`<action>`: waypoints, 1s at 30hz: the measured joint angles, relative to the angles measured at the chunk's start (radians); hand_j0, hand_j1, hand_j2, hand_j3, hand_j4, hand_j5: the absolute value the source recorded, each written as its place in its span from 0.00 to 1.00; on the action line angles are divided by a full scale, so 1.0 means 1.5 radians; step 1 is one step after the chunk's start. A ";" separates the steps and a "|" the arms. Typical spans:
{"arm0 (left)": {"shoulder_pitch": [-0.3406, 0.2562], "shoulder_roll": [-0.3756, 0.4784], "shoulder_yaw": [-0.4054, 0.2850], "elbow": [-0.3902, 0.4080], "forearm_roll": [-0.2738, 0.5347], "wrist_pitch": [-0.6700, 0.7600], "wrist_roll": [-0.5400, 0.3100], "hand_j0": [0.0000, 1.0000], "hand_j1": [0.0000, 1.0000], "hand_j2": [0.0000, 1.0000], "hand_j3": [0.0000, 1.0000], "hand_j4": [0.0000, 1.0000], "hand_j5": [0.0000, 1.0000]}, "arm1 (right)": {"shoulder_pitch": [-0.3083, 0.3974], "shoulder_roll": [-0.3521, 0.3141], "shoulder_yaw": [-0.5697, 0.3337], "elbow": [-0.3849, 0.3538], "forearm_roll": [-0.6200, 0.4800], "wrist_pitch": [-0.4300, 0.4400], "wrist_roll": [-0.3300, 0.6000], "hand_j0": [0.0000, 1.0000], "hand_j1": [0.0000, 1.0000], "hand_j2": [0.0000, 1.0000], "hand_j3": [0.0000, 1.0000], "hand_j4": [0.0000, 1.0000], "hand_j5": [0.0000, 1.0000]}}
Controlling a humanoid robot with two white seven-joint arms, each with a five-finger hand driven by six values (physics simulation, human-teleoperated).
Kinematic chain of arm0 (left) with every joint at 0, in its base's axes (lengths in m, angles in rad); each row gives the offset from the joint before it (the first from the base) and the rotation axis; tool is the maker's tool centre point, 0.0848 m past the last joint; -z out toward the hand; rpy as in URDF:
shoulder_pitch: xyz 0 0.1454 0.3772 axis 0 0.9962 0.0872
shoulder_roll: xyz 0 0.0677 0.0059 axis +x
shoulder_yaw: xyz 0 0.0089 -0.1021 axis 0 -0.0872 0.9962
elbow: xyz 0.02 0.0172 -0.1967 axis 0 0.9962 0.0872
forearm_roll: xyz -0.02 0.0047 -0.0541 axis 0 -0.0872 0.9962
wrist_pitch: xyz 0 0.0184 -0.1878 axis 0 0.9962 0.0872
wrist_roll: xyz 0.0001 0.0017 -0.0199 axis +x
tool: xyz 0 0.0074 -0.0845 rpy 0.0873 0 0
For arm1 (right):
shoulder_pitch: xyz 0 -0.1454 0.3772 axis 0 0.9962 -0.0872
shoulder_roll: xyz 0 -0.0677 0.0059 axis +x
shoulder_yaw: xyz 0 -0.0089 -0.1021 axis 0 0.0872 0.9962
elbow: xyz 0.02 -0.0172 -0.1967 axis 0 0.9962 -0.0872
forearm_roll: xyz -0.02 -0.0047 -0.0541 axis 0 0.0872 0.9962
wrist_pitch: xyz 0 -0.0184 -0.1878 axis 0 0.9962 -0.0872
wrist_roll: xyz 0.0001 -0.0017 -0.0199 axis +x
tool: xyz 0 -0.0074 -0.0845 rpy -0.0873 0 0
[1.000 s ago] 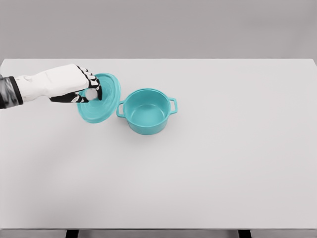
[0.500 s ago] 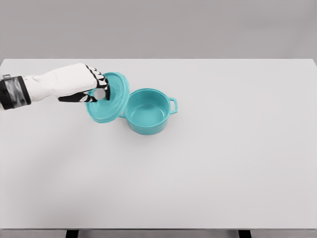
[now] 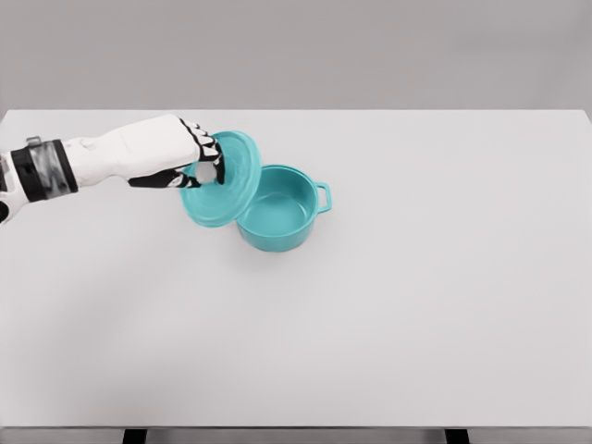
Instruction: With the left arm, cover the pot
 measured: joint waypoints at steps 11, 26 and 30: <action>-0.020 -0.024 -0.027 0.006 -0.003 0.000 0.000 0.45 0.45 0.45 0.45 0.45 0.45 | 0.000 0.000 0.000 0.000 0.000 0.000 0.000 1.00 1.00 1.00 1.00 1.00 1.00; -0.047 -0.070 -0.041 0.033 -0.012 0.000 0.000 0.45 0.45 0.45 0.45 0.45 0.45 | 0.000 0.000 0.000 0.000 0.000 0.000 0.000 1.00 1.00 1.00 1.00 1.00 1.00; -0.055 -0.084 -0.051 0.049 -0.015 0.000 0.000 0.45 0.45 0.45 0.45 0.45 0.45 | 0.000 0.000 0.000 0.000 0.000 0.000 0.000 1.00 1.00 1.00 1.00 1.00 1.00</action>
